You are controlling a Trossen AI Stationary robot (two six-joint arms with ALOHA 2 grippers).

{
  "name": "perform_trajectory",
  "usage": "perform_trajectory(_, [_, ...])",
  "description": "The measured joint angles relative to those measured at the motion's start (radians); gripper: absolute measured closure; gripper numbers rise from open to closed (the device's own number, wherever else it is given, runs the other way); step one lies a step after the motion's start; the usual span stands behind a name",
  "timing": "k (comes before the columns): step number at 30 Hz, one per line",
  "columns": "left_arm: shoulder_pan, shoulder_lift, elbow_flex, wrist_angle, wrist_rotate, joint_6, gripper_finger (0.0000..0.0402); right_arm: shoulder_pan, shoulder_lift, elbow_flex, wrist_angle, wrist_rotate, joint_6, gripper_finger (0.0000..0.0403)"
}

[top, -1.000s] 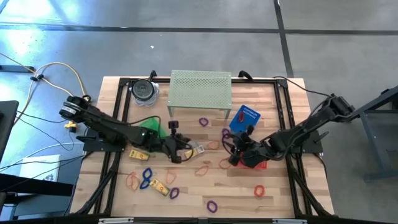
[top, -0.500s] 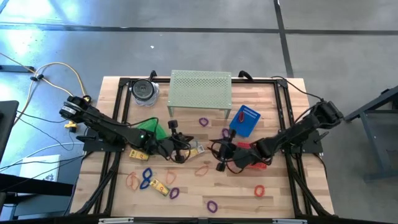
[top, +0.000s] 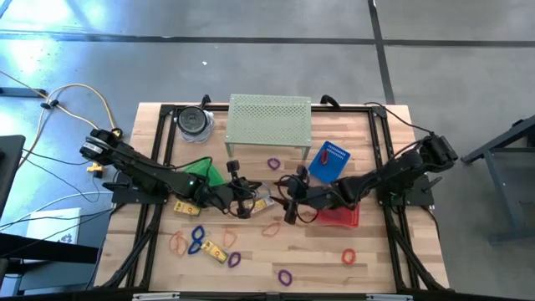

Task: Pick & Place Office Desk Supplies
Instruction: Put the blue rubberband into the red basket

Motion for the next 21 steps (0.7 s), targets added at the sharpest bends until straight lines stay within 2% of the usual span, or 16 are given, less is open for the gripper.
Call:
perform_trajectory(5, [0.000,0.000,0.000,0.000,0.000,0.000,0.0401,-0.009,0.000,0.000,0.000,-0.013,0.021,0.0121])
perform_trajectory(9, [0.000,0.000,0.000,0.001,0.000,0.000,0.0401,-0.034,0.000,0.000,0.005,-0.082,0.032,0.0096])
perform_trajectory(15, [0.000,0.000,0.000,0.001,-0.009,0.000,0.0401,-0.078,0.020,0.000,0.031,-0.145,0.067,0.0095])
perform_trajectory(21, [0.000,0.000,0.000,0.001,-0.009,0.000,0.0401,-0.103,0.053,-0.002,0.089,-0.229,0.041,0.0116])
